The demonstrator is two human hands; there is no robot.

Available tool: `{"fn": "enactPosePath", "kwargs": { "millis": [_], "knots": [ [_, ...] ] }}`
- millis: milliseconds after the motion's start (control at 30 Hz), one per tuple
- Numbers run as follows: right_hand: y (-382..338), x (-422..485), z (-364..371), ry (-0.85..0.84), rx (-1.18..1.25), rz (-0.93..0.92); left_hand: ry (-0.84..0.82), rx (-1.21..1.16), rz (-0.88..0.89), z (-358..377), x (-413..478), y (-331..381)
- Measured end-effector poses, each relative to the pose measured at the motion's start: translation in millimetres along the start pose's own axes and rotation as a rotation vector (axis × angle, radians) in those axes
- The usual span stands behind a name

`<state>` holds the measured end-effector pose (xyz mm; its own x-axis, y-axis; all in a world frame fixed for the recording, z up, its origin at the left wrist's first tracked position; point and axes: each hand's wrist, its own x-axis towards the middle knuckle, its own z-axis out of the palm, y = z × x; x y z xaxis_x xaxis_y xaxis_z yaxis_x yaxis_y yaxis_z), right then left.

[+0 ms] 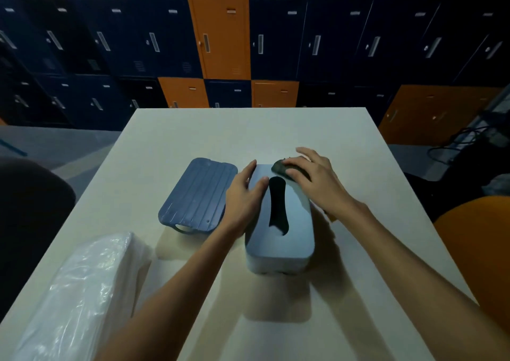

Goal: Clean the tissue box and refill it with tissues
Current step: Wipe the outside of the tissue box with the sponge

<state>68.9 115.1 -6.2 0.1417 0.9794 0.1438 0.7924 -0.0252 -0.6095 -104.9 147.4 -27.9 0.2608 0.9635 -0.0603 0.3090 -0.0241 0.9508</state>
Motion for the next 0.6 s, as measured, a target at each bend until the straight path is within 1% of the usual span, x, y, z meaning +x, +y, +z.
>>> {"fn": "enactPosePath", "kwargs": {
  "millis": [100,300,367,500,600],
  "knots": [
    [-6.4,-16.2,10.4,0.075,0.088,-0.027,0.025,0.011,0.023,-0.2,-0.3,1.1],
    [-7.4,-59.9,1.8,-0.014,0.061,-0.18,0.029,0.039,0.051,1.1,-1.2,0.7],
    [-5.7,-47.0,-2.3,0.0,0.084,-0.128,0.031,0.05,0.05,1.1,-1.9,1.6],
    [-4.4,-4.8,2.3,0.015,0.096,0.096,0.032,0.034,0.041,-1.0,-5.1,4.1],
    [-2.9,-3.0,10.8,0.042,0.077,0.119,0.042,0.026,0.043,-1.2,-5.7,4.6]
  ]
}}
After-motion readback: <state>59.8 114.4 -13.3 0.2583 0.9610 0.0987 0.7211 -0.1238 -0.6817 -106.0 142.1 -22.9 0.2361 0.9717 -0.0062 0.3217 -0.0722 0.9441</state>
